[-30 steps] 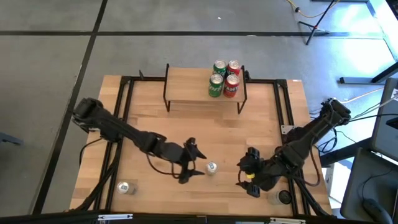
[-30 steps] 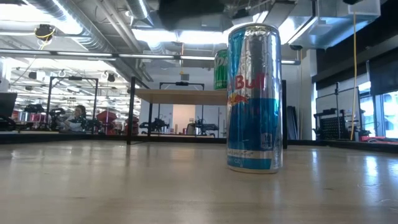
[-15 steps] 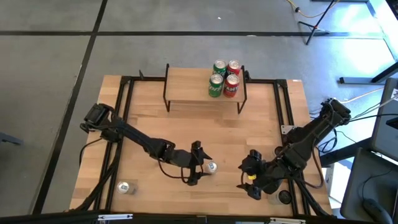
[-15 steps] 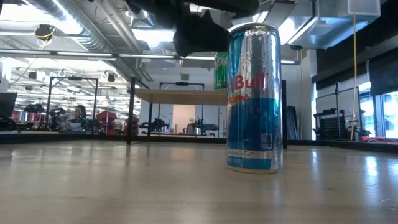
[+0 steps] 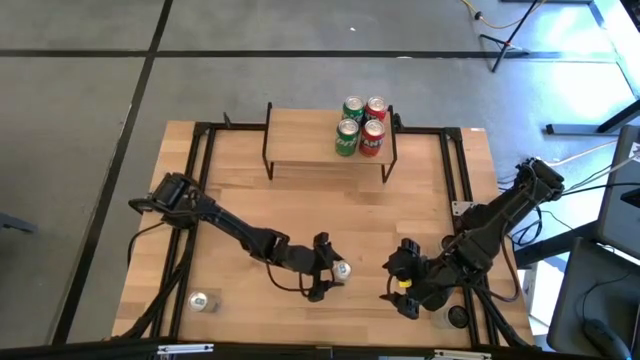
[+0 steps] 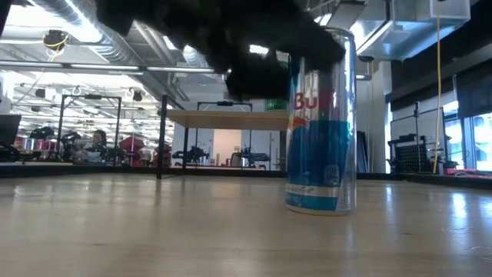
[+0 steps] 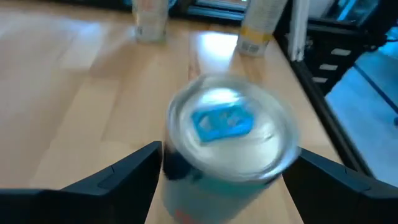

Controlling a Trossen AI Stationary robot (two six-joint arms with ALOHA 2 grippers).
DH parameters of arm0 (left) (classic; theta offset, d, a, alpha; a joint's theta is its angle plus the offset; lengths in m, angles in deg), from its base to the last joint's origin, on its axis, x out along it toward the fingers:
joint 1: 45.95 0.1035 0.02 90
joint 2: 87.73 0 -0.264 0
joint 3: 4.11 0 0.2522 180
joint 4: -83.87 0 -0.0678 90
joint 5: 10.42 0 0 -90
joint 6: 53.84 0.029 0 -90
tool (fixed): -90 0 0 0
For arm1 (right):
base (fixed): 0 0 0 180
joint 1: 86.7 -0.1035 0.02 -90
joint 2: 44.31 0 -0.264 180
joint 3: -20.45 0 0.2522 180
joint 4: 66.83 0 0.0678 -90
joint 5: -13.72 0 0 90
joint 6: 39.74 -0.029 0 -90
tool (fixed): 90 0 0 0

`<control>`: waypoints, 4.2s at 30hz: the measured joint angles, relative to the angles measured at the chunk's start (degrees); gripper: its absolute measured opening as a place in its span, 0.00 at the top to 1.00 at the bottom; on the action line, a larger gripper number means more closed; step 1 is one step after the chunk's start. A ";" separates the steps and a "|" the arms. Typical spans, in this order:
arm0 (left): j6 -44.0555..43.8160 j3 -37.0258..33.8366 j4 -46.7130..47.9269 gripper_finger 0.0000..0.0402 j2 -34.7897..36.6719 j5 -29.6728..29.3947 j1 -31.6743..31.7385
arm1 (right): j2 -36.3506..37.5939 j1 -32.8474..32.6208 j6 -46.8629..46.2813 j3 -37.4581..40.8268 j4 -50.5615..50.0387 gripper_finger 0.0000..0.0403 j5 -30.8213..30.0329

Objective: Place canned beverage on shelf
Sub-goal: Put the right blue soda can on the shelf, then put the blue soda can on the shelf aligned with the other blue soda can

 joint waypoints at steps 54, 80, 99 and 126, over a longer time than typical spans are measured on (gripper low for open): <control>2.47 -0.02 10.04 0.49 24.76 10.58 45.92 | 10.67 26.06 15.69 -0.07 -16.27 0.09 -9.86; 13.34 32.08 39.94 0.49 7.62 13.51 53.15 | 10.64 36.78 22.92 -0.04 -16.01 0.09 -4.85; 11.54 32.37 40.97 0.38 5.27 10.67 53.29 | 10.64 36.89 22.89 -0.04 -15.99 0.09 -4.31; 15.61 32.46 58.21 0.28 29.52 11.12 43.76 | 10.60 36.79 22.75 -0.02 -10.44 0.09 0.53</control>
